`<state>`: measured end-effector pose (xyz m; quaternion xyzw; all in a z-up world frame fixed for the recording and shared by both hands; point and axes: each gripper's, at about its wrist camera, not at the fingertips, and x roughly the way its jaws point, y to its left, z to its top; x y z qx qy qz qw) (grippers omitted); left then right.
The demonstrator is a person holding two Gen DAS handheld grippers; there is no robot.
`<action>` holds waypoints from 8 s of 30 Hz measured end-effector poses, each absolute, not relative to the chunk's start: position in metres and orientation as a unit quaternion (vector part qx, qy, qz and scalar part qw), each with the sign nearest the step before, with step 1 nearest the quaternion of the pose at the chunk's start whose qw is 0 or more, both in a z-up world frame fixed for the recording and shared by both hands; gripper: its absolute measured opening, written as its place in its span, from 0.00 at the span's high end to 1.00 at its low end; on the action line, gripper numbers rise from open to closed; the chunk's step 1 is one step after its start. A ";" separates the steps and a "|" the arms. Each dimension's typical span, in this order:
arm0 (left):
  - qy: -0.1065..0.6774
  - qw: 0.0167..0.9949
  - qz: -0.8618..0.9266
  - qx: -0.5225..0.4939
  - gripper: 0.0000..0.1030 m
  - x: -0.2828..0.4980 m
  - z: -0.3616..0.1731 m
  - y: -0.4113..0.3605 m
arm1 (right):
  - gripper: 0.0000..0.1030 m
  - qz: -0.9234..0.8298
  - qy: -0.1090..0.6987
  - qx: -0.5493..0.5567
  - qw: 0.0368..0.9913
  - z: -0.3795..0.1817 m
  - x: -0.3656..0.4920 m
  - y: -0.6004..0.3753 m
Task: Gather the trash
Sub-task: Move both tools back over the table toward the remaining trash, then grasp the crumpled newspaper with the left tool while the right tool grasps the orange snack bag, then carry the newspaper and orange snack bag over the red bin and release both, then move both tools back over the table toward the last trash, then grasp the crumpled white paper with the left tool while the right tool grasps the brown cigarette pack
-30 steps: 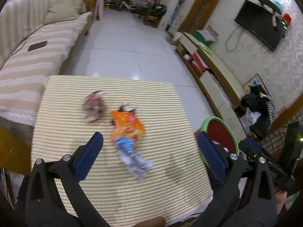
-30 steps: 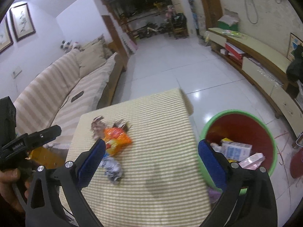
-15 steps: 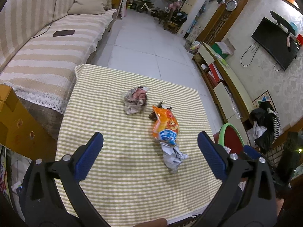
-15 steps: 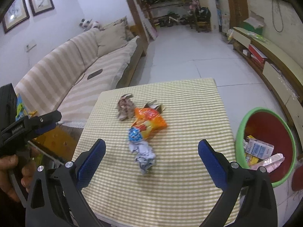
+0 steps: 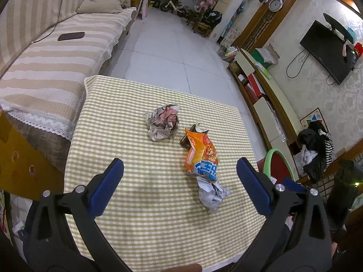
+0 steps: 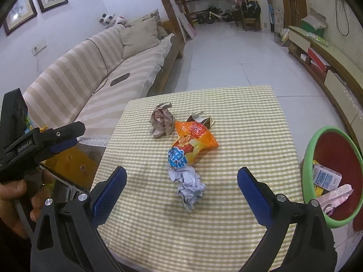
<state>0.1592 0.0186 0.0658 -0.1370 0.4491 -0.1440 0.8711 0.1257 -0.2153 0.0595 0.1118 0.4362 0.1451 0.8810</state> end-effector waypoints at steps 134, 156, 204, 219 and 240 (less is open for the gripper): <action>0.437 0.847 -0.301 -0.026 0.65 0.149 0.108 -0.201 | 0.65 0.043 0.353 0.217 0.909 0.101 0.034 -0.430; 0.464 0.790 -0.401 0.030 0.65 0.142 0.080 -0.355 | 0.65 -0.046 0.360 0.254 0.897 0.067 0.011 -0.530; 0.507 0.783 -0.360 -0.003 0.05 0.186 0.025 -0.354 | 0.11 -0.080 0.409 0.218 0.882 0.024 0.065 -0.527; 0.491 0.833 -0.252 -0.021 0.05 0.161 0.038 -0.193 | 0.07 0.004 0.403 0.160 0.901 0.054 0.093 -0.413; 0.577 0.795 -0.185 -0.014 0.49 0.172 -0.074 -0.135 | 0.07 0.077 0.449 0.099 0.885 0.020 0.164 -0.303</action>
